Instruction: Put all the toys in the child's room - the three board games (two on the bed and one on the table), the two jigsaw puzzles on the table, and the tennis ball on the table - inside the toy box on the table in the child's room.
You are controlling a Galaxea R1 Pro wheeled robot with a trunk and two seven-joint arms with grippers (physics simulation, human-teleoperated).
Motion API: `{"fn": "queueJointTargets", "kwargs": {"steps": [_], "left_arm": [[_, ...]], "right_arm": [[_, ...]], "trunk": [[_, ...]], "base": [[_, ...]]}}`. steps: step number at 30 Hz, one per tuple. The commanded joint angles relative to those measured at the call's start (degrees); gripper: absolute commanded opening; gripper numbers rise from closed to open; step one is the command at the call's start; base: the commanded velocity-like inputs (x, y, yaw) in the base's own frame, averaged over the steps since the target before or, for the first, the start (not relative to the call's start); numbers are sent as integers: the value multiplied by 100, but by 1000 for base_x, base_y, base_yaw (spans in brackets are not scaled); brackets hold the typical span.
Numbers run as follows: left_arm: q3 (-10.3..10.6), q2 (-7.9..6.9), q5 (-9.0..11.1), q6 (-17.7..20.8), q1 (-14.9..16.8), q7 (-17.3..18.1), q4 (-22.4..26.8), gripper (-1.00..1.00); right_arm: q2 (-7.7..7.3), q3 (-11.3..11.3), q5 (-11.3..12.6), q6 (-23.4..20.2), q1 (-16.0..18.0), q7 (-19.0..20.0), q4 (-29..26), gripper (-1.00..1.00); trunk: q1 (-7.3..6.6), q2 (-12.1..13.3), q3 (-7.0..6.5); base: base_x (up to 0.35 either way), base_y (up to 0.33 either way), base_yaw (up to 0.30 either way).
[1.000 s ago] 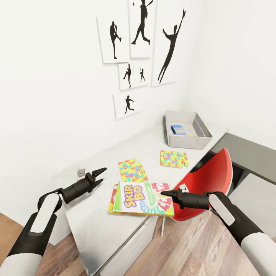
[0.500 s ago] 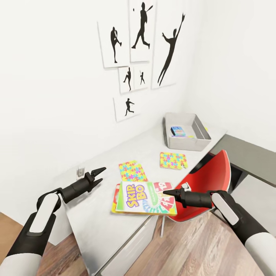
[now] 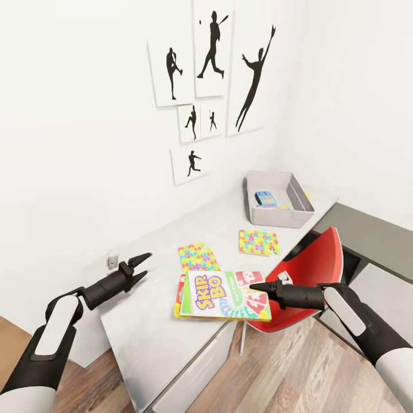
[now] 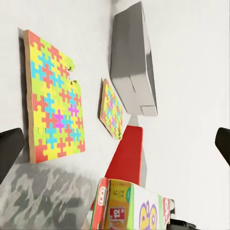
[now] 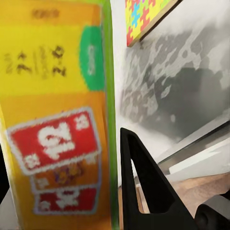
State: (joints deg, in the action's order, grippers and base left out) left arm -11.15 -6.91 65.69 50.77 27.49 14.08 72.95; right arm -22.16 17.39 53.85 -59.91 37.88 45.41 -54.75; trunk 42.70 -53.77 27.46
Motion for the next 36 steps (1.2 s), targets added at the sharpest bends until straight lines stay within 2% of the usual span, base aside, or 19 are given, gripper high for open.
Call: {"fn": "queueJointTargets", "kwargs": {"steps": [1,6,14,22,30,36], "left_arm": [[-31,2,22,58,-3,31,-1,100],[-91,-1,163,144,-23,33,-5,100],[-112,-3,209,178,-31,26,-8,100],[-115,-2,192,182,-32,25,-14,100],[-122,-3,165,180,-33,19,-35,100],[-124,-3,157,175,-33,17,-53,100]], "right_arm": [[-13,11,-10,-9,5,29,-6,-100],[-33,10,-13,-9,2,29,-24,-100],[-74,10,0,-9,0,30,-33,-100],[-241,-8,20,-9,0,30,-149,-100],[-499,-231,28,-9,-48,23,-609,-100],[-540,-274,31,-9,-96,21,-799,-100]], "trunk": [[-22,37,-13],[-132,238,-102],[-308,559,-246],[-483,880,-390],[-659,1201,-569],[-791,1441,-724]], "base": [[0,0,0],[0,0,0],[0,0,0],[0,0,0],[0,0,-45],[0,0,-74]]}}
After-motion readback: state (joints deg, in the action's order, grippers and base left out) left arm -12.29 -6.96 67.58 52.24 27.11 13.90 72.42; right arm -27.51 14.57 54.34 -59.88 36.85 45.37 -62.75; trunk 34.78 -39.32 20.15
